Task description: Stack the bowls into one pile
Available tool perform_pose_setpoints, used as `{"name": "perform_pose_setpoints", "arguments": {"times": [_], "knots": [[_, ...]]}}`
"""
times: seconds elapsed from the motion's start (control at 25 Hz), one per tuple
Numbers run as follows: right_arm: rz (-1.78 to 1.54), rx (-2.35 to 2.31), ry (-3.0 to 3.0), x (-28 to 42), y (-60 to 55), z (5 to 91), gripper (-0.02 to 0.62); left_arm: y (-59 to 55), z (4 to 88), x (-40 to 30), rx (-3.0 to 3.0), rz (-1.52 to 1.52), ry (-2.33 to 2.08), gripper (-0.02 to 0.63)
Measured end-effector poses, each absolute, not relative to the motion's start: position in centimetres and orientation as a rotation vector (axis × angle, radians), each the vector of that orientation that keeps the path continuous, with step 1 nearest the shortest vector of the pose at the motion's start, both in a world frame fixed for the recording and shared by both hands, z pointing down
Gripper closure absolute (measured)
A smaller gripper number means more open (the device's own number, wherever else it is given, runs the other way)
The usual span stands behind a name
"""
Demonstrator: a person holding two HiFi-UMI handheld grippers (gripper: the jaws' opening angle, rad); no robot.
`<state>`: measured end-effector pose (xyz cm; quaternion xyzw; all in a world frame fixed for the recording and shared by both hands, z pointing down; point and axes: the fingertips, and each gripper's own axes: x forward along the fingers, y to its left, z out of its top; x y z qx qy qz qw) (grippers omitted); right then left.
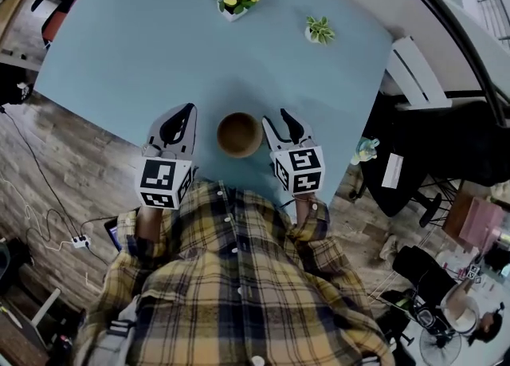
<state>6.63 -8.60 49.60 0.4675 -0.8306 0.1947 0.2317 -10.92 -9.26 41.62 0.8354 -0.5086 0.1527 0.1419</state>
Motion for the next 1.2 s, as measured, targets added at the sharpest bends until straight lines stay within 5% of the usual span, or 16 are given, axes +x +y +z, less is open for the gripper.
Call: {"name": "perform_pose_setpoints", "arguments": {"times": [0.56, 0.88, 1.2], "knots": [[0.379, 1.709, -2.251, 15.5, -8.0, 39.5, 0.444, -12.1, 37.3, -1.0, 2.709, 0.420, -1.146, 0.615], [0.335, 1.928, -2.143, 19.9, -5.5, 36.9, 0.559, -11.5, 36.6, 2.6, 2.785, 0.418, -0.993, 0.615], [0.325, 2.029, -2.113, 21.9, -3.9, 35.6, 0.592, -11.5, 35.9, 2.8, 2.788, 0.385, -0.968, 0.615]]}}
